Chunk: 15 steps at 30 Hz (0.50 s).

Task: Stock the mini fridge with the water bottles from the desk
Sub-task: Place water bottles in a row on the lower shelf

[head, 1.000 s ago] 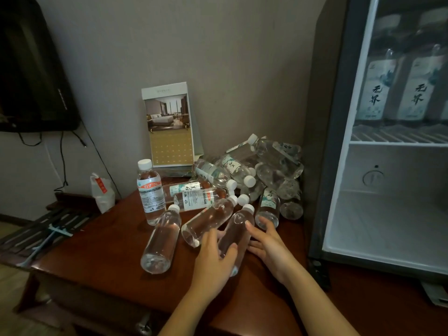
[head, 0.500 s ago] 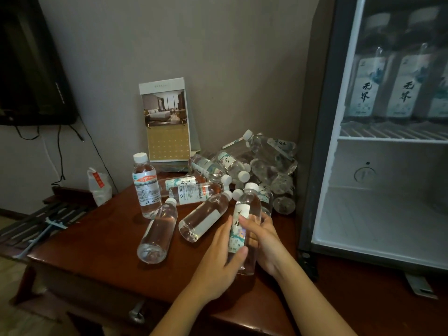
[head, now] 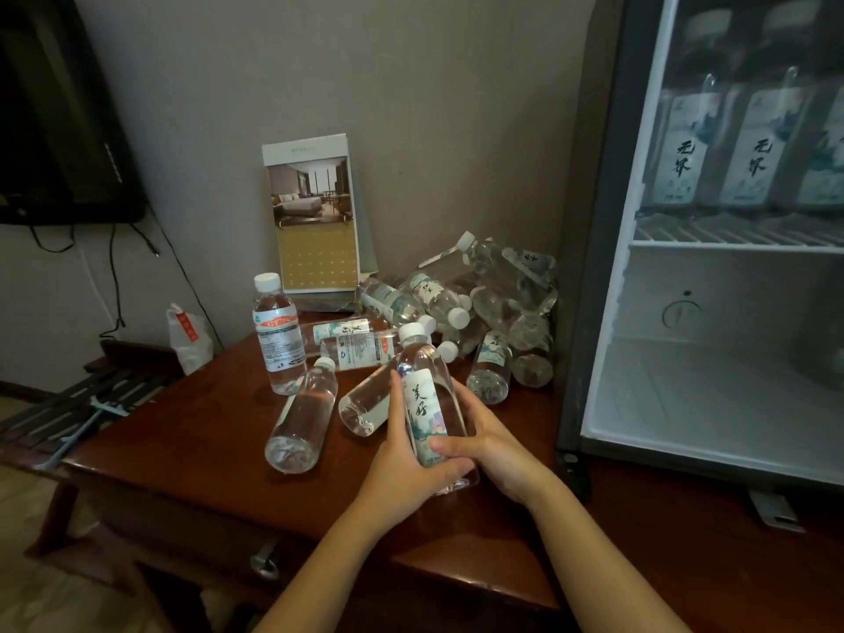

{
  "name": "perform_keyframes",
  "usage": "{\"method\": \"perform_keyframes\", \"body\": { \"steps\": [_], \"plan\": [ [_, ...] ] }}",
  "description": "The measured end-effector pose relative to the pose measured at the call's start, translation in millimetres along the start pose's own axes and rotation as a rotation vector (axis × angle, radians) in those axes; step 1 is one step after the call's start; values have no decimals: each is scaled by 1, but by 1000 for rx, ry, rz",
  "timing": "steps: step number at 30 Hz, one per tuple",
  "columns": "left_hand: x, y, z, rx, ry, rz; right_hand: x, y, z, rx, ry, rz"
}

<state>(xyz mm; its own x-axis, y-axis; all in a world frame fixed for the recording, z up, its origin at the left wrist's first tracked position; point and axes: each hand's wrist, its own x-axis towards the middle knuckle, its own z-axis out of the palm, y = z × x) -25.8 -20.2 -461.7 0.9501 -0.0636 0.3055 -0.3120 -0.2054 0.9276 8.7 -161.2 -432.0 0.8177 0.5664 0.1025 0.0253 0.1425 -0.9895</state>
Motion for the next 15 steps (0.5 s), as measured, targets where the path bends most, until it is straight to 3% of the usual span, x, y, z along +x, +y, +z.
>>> {"method": "perform_keyframes", "body": {
  "steps": [6,15],
  "plan": [
    [-4,9,2,136,12,-13,-13,-3,2,-87,57,35],
    [-16,20,14,342,-101,94,-60,-13,-21,-188,122,52]
  ]
}}
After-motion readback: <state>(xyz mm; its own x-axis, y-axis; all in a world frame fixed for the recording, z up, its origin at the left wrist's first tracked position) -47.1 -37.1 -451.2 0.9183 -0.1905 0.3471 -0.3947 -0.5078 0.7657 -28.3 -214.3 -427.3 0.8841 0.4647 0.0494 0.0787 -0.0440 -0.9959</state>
